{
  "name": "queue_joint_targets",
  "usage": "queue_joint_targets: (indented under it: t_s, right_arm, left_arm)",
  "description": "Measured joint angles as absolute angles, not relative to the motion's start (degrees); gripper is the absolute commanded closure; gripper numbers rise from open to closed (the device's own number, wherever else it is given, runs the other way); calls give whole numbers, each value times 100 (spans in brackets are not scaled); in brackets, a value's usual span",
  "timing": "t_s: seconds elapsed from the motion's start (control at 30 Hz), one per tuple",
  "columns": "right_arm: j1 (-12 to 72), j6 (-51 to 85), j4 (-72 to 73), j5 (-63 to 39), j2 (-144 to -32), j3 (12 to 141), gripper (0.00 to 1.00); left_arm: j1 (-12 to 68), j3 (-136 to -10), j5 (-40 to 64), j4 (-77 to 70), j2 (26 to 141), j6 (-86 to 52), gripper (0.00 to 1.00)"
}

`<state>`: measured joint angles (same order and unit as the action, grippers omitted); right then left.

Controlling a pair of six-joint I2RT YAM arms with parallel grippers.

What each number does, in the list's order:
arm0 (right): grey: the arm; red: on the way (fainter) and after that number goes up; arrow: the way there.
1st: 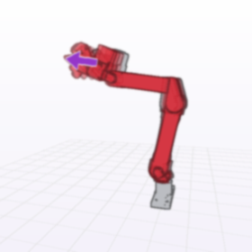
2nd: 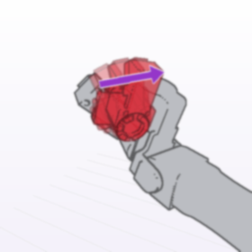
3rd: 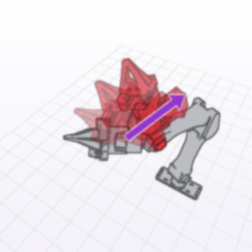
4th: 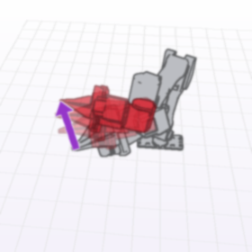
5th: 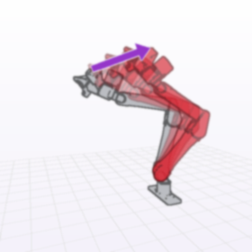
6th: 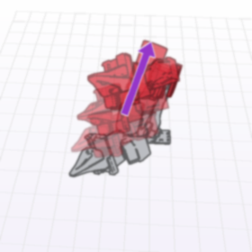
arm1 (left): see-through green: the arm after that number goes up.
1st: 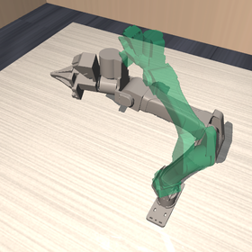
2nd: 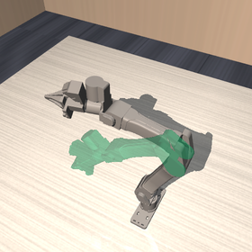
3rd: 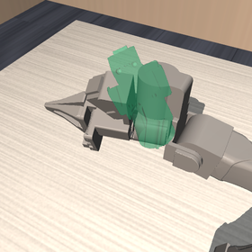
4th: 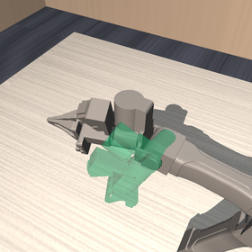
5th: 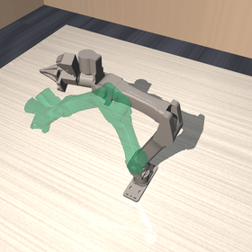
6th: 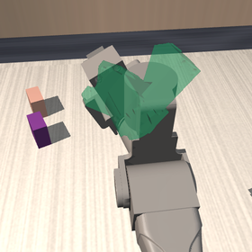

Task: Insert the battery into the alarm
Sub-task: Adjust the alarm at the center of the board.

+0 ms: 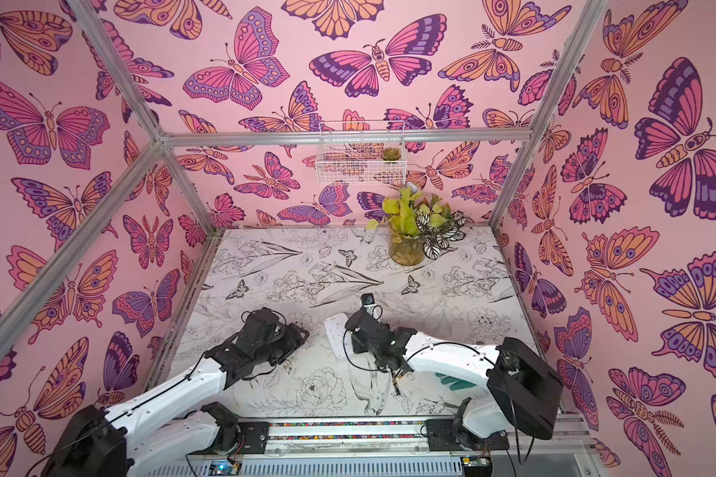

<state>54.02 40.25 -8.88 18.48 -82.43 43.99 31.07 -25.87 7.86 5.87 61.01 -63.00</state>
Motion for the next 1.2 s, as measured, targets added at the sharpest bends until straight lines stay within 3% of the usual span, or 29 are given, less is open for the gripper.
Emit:
queue_joint_targets:
  t_s: [0.4, 0.7, 1.03, 1.2]
  right_arm:
    - [4873, 4187, -381, 801, -9247, 4431, 81]
    - [5419, 4480, -49, 746, -9292, 4318, 80]
    - [6265, 4847, 84, 1083, -8405, 3841, 74]
    - [6191, 4934, -121, 1347, -8049, 3806, 59]
  left_arm:
    - [3293, -3022, 1232, -749, 7640, -6228, 36]
    - [3387, -3030, 1365, -1247, 7935, -6215, 35]
    - [3459, -3030, 1529, -1546, 8027, -6191, 35]
    - [3459, -3017, 1546, -1562, 8027, -6182, 35]
